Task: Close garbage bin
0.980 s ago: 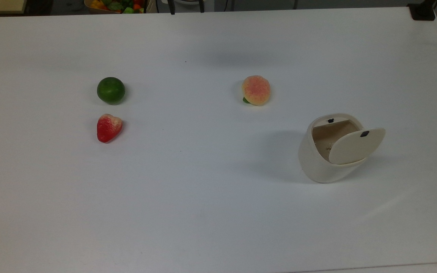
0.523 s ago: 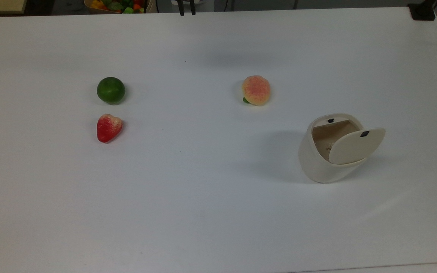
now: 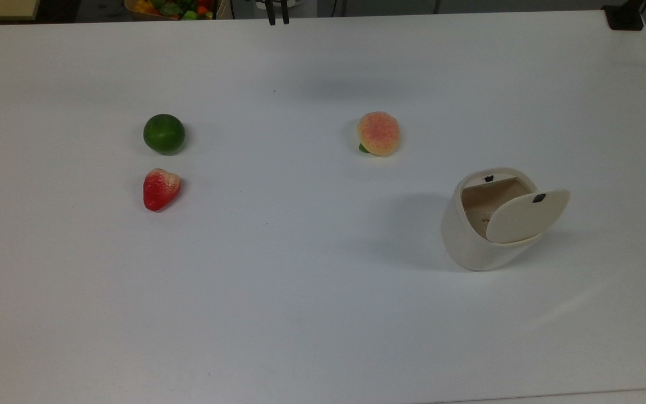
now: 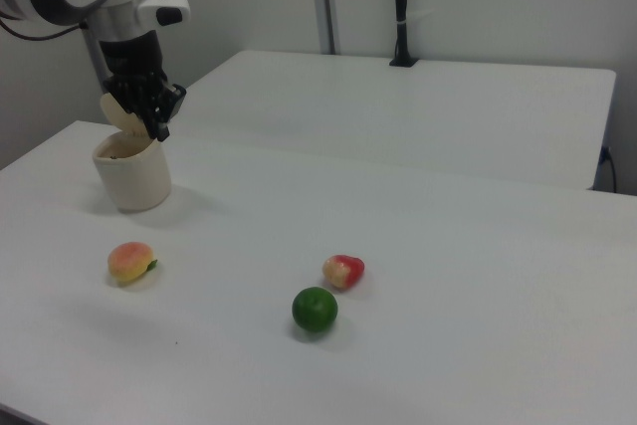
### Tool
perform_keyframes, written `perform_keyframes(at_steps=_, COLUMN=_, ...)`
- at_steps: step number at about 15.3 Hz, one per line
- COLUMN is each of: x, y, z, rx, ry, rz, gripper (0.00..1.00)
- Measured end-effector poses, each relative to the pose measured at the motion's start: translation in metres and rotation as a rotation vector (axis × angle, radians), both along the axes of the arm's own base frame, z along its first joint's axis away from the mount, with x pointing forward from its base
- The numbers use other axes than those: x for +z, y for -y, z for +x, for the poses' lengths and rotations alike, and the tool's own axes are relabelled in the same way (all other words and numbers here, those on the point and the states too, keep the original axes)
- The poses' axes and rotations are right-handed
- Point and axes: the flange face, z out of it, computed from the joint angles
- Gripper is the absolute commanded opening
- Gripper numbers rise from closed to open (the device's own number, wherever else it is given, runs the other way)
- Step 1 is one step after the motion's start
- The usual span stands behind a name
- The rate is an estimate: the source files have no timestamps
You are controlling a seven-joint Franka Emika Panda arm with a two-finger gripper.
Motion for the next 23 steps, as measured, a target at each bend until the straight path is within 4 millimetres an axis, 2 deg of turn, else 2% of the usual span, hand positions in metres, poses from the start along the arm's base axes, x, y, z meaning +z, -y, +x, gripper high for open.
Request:
perform_keyframes(at_steps=5, x=-0.010, y=-0.009, z=0.010, rx=0.007, ry=0.012, rz=0.023, gripper=0.00)
perform_keyframes(at_steps=14, x=-0.022, y=-0.092, z=0.047, rx=0.023, ry=0.220, rz=0.093, gripper=0.00)
perform_keyframes(at_steps=23, x=-0.060, y=-0.163, z=0.111, rx=-0.017, ry=0.433, rz=0.198, gripper=0.00)
